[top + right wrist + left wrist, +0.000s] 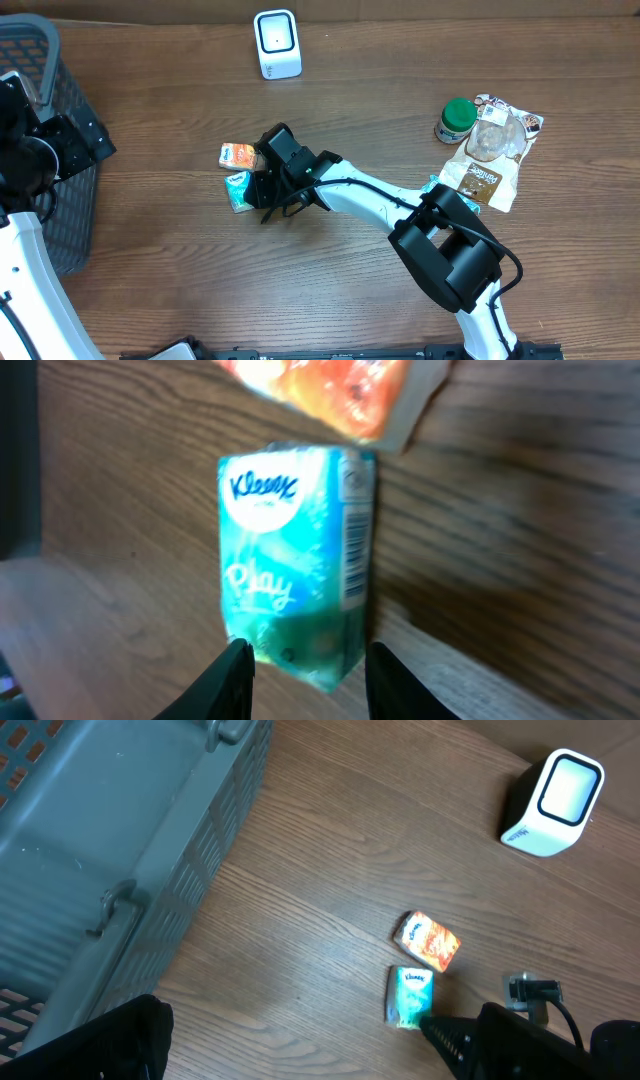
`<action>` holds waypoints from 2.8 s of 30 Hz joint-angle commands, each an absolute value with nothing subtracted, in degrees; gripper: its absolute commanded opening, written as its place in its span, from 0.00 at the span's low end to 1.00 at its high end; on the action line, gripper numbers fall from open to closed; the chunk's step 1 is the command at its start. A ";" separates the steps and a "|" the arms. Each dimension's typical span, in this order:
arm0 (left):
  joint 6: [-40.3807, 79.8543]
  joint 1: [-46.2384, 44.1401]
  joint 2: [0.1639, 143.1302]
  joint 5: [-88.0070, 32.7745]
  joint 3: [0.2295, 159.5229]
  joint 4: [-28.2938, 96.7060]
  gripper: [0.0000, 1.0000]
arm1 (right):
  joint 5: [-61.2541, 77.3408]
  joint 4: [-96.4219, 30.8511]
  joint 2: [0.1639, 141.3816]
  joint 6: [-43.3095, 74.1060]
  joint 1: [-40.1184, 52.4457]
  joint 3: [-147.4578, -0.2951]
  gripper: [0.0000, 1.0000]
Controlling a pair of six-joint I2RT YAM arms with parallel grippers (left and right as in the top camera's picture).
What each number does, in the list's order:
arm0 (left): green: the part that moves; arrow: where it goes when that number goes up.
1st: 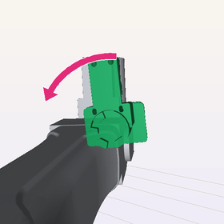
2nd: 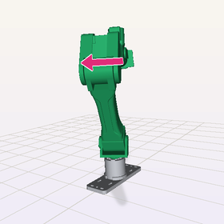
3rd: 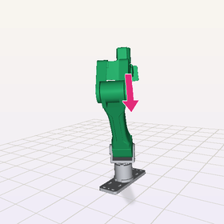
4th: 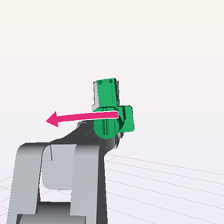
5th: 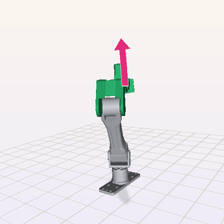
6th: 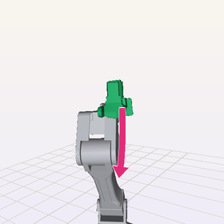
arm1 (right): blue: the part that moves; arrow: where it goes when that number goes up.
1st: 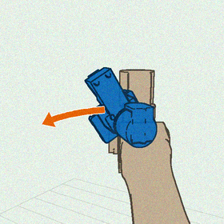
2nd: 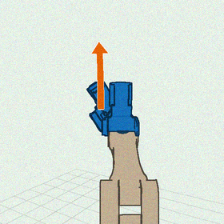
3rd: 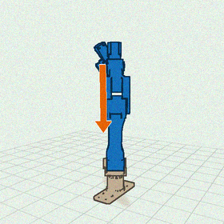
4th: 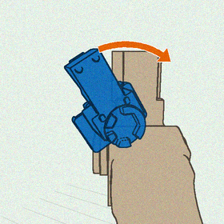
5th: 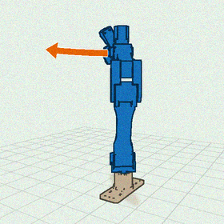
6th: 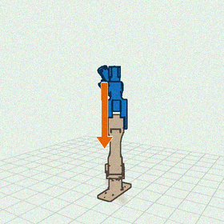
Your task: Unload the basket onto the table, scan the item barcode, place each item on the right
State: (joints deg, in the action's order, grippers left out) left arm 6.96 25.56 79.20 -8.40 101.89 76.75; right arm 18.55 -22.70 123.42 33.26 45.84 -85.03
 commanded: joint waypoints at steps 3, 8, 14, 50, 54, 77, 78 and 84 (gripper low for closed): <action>7.31 25.80 79.40 -8.97 102.37 76.66 1.00 | 15.94 -21.65 125.29 33.45 46.11 -84.79 0.31; 7.31 25.80 79.40 -8.97 102.37 76.69 1.00 | 18.15 -20.40 126.87 33.43 46.65 -84.79 0.25; 7.31 25.80 79.40 -8.97 102.37 76.69 1.00 | 18.28 -20.43 126.89 33.45 46.65 -84.82 0.10; 7.31 25.80 79.40 -8.97 102.37 76.69 0.99 | 16.47 -52.73 120.22 1.89 42.39 -99.81 0.30; 7.31 25.80 79.40 -8.97 102.37 76.69 0.99 | 18.28 -51.77 120.42 13.19 43.99 -98.13 0.17; 7.31 25.80 79.40 -8.97 102.37 76.69 0.99 | -0.34 -43.51 120.55 33.23 35.59 -89.06 0.04; 7.31 25.80 79.40 -8.97 102.37 76.69 1.00 | 0.12 -42.11 120.55 33.19 34.96 -89.06 0.04; 7.31 25.80 79.40 -8.97 102.37 76.69 1.00 | 4.95 -37.98 120.53 30.98 32.58 -89.14 0.08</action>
